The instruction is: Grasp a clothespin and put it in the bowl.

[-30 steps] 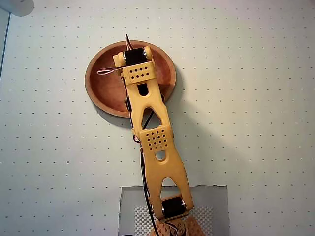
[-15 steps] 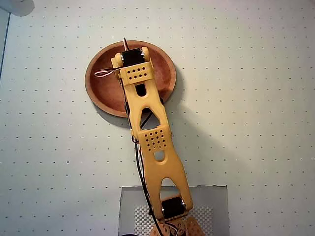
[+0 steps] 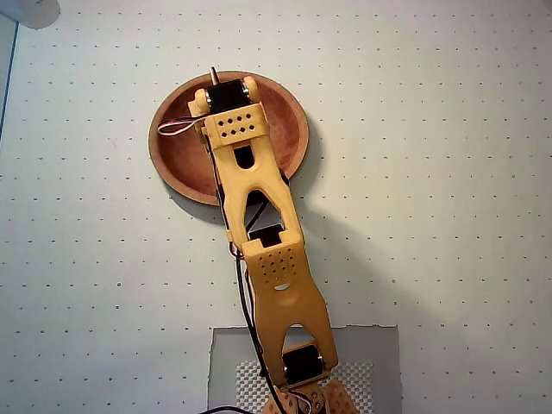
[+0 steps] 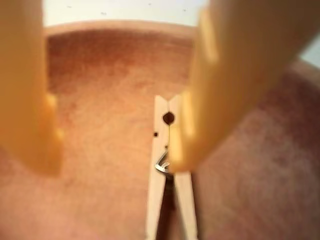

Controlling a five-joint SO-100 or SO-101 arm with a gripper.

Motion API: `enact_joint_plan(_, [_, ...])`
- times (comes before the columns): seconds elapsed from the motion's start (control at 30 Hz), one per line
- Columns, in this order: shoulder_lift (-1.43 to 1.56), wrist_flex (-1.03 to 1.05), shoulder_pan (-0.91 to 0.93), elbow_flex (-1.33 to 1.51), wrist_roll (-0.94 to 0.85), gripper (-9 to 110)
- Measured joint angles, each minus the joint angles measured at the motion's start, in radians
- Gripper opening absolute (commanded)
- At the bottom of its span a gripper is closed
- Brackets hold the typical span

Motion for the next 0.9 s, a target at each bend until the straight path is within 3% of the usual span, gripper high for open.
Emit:
enact_joint_plan(0.7, [0.839,0.000,0.025,0.822,0.000,13])
enact_joint_plan(0.9, [1.049,0.000,0.077,0.988,0.000,3])
